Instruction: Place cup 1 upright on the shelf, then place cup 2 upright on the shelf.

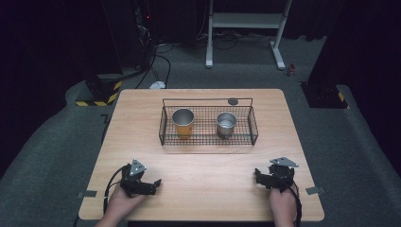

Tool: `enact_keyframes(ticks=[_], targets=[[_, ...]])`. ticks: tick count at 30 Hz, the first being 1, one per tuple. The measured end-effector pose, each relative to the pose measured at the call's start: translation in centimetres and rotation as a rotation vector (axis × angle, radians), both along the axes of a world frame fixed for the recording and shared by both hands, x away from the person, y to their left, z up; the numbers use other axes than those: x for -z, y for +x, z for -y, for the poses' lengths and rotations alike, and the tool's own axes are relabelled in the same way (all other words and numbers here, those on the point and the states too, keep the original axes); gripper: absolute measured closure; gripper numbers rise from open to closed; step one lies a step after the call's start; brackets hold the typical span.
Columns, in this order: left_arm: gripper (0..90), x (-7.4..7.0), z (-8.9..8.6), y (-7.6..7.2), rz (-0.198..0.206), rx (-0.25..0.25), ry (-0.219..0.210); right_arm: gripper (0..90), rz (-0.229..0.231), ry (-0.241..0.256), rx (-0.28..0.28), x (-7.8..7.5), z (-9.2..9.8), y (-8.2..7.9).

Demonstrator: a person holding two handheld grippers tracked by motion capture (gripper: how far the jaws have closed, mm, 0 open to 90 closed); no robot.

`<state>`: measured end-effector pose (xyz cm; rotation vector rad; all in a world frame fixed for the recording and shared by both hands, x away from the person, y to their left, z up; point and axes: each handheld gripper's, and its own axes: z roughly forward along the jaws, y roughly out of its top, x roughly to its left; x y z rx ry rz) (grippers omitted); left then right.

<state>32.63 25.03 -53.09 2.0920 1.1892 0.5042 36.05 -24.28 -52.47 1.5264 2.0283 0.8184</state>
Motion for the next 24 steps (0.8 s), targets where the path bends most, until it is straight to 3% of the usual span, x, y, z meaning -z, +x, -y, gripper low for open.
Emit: enact_keyframes(ticks=[24], targets=[[0.4, 0.00, -0.05, -0.07, 0.000, 0.002, 0.001, 10.1, 0.003, -0.005, 0.015, 0.01, 0.00, -0.46]])
